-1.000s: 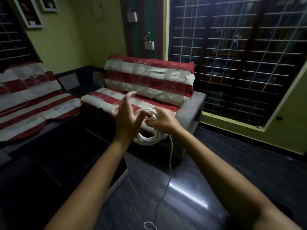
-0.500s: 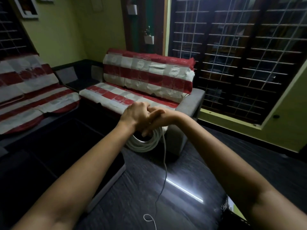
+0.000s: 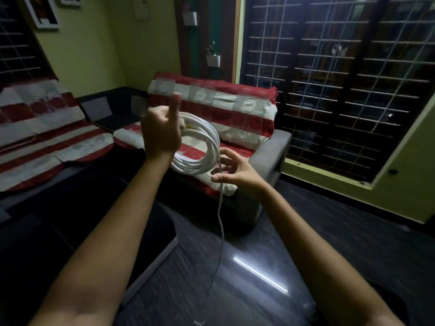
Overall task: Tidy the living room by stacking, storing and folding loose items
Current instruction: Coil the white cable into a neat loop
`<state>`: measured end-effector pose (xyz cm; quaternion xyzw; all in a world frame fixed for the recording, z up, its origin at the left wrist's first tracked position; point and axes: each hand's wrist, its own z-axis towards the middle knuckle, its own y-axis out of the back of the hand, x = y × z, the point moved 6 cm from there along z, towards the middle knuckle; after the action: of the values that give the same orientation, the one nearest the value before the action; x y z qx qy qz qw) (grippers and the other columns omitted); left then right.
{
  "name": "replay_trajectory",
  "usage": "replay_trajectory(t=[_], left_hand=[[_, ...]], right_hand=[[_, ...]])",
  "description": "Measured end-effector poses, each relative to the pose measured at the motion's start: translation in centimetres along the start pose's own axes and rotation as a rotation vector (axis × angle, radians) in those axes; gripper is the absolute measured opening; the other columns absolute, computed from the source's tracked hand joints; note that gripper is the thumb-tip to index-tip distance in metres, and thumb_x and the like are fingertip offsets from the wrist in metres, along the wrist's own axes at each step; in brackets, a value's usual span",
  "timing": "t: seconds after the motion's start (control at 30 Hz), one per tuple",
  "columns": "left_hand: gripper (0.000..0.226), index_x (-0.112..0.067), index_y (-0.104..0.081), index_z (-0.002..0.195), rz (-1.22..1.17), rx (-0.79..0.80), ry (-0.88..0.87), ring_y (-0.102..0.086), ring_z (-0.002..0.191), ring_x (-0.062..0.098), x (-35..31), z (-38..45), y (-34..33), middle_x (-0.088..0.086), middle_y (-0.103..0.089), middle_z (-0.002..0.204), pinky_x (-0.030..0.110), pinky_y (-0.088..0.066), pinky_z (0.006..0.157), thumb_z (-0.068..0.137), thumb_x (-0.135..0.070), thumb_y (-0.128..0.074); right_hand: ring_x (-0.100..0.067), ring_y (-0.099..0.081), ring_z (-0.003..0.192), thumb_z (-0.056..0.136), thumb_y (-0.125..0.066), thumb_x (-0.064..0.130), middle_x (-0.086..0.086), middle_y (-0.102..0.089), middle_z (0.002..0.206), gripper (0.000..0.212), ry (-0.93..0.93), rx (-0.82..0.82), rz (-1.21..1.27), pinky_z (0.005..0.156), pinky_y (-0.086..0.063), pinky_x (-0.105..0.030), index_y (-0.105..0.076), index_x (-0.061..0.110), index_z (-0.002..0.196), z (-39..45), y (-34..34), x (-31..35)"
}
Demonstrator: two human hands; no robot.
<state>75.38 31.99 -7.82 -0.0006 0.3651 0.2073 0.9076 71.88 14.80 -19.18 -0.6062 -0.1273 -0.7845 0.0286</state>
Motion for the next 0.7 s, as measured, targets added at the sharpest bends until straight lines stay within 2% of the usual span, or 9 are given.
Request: replay_trajectory(t=[0.1, 0.17, 0.23, 0.33, 0.4, 0.53, 0.63, 0.7], left_hand=[[0.066, -0.02, -0.033, 0.042, -0.298, -0.23, 0.317, -0.037, 0.034, 0.008, 2.2, 0.5, 0.9, -0.008, -0.036, 0.034, 0.022, -0.038, 0.051, 0.097, -0.057, -0.032], [0.067, -0.017, -0.036, 0.044, -0.461, -0.287, 0.5, -0.041, 0.037, 0.013, 3.3, -0.3, 0.3, -0.003, -0.039, 0.041, 0.025, -0.04, 0.051, 0.094, -0.062, -0.032], [0.067, -0.015, -0.038, 0.047, -0.499, -0.3, 0.586, -0.043, 0.038, 0.012, 3.5, -1.4, -0.6, 0.0, -0.041, 0.043, 0.026, -0.041, 0.051, 0.094, -0.062, -0.034], [0.065, -0.017, -0.037, 0.044, -0.346, -0.275, 0.498, -0.044, 0.039, 0.007, 2.8, -2.1, -0.7, -0.009, -0.041, 0.038, 0.026, -0.045, 0.057, 0.098, -0.054, -0.035], [0.064, -0.018, -0.039, 0.044, -0.221, -0.209, 0.402, -0.045, 0.04, 0.007, 2.5, -2.0, -0.6, -0.009, -0.044, 0.039, 0.026, -0.044, 0.059, 0.098, -0.053, -0.036], [0.06, -0.021, -0.042, 0.046, -0.021, -0.144, 0.29, -0.048, 0.041, 0.0, 2.1, -2.6, -0.4, -0.009, -0.047, 0.045, 0.017, -0.037, 0.054, 0.099, -0.049, -0.039], [0.06, -0.018, -0.041, 0.047, -0.005, -0.183, 0.364, -0.047, 0.044, 0.003, 2.6, -3.6, -0.6, -0.008, -0.047, 0.047, 0.02, -0.036, 0.052, 0.099, -0.049, -0.037], [0.067, -0.007, -0.049, 0.052, -0.127, -0.199, 0.5, -0.056, 0.049, 0.017, 4.3, -4.5, -1.2, 0.0, -0.053, 0.048, 0.027, -0.044, 0.056, 0.097, -0.056, -0.035]], right_hand=[[-0.011, -0.061, 0.11, 0.055, -0.086, 0.046, 0.006, -0.061, 0.122, 0.074, 0.043, -0.091, 0.07, 0.092, -0.05, -0.03, -0.054, 0.03, 0.119, -0.6, -1.9, -0.4], [-0.012, -0.059, 0.115, 0.053, -0.087, 0.048, 0.002, -0.06, 0.125, 0.079, 0.082, -0.122, 0.227, 0.092, -0.051, -0.031, -0.05, 0.031, 0.12, -0.5, -3.9, -0.2], [-0.019, -0.061, 0.114, 0.052, -0.088, 0.046, -0.007, -0.06, 0.123, 0.081, 0.093, -0.2, 0.394, 0.092, -0.052, -0.034, -0.044, 0.03, 0.119, -0.2, -5.1, 0.2], [-0.027, -0.065, 0.103, 0.05, -0.086, 0.053, -0.018, -0.06, 0.115, 0.086, 0.09, -0.307, 0.41, 0.085, -0.055, -0.037, -0.04, 0.025, 0.116, 0.1, -4.9, 0.9], [-0.023, -0.066, 0.096, 0.048, -0.087, 0.055, -0.01, -0.063, 0.107, 0.084, 0.063, -0.333, 0.37, 0.083, -0.056, -0.039, -0.041, 0.024, 0.111, 0.2, -4.0, 1.2], [-0.035, -0.065, 0.099, 0.07, -0.082, 0.027, -0.015, -0.066, 0.105, 0.062, 0.026, -0.419, 0.4, 0.093, -0.048, -0.058, -0.041, 0.014, 0.116, 0.0, -2.3, 0.4], [-0.032, -0.065, 0.094, 0.082, -0.073, 0.013, -0.011, -0.067, 0.101, 0.047, 0.08, -0.465, 0.446, 0.093, -0.048, -0.058, -0.039, 0.016, 0.115, 0.1, -2.5, 0.0], [-0.032, -0.066, 0.09, 0.087, -0.067, 0.01, -0.012, -0.065, 0.101, 0.044, 0.163, -0.524, 0.415, 0.083, -0.055, -0.048, -0.037, 0.016, 0.119, 0.1, -2.6, 0.3]])
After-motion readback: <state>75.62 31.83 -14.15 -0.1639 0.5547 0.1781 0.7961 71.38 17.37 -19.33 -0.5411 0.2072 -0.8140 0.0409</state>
